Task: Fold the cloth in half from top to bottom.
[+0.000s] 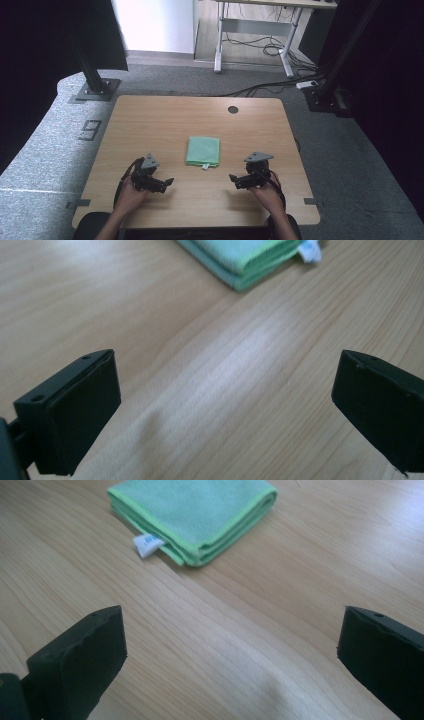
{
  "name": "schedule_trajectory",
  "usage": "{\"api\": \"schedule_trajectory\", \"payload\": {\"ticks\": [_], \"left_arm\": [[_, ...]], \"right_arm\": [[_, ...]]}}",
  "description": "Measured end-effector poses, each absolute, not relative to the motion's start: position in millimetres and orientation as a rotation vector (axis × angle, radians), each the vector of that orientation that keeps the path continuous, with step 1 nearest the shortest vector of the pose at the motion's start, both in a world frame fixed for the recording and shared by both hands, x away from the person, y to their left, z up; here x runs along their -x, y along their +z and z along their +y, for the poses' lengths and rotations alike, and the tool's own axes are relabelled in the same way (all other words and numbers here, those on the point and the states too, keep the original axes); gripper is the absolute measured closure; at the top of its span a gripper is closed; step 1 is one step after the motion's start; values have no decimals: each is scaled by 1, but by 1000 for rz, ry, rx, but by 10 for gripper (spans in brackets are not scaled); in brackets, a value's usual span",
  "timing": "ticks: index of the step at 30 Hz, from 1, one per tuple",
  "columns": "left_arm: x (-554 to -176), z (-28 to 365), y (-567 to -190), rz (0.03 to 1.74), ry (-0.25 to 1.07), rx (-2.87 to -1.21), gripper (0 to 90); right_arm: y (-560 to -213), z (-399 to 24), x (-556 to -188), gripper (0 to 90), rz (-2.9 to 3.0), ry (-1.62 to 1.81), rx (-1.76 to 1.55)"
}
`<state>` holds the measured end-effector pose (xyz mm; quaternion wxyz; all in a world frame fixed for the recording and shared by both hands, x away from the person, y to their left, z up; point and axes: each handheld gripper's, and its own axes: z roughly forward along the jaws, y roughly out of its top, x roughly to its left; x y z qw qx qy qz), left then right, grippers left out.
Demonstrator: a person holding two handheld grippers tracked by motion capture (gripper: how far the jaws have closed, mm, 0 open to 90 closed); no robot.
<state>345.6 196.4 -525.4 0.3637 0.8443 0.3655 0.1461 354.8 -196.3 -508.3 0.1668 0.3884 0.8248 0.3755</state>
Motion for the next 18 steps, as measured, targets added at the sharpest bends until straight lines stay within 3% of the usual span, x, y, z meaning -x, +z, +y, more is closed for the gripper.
{"api": "schedule_trajectory", "payload": {"ticks": [18], "left_arm": [[-349,195,-549,988,359,-2245,0]], "right_arm": [[-552,-212,-349,0,2345,1033,-1199]]}}
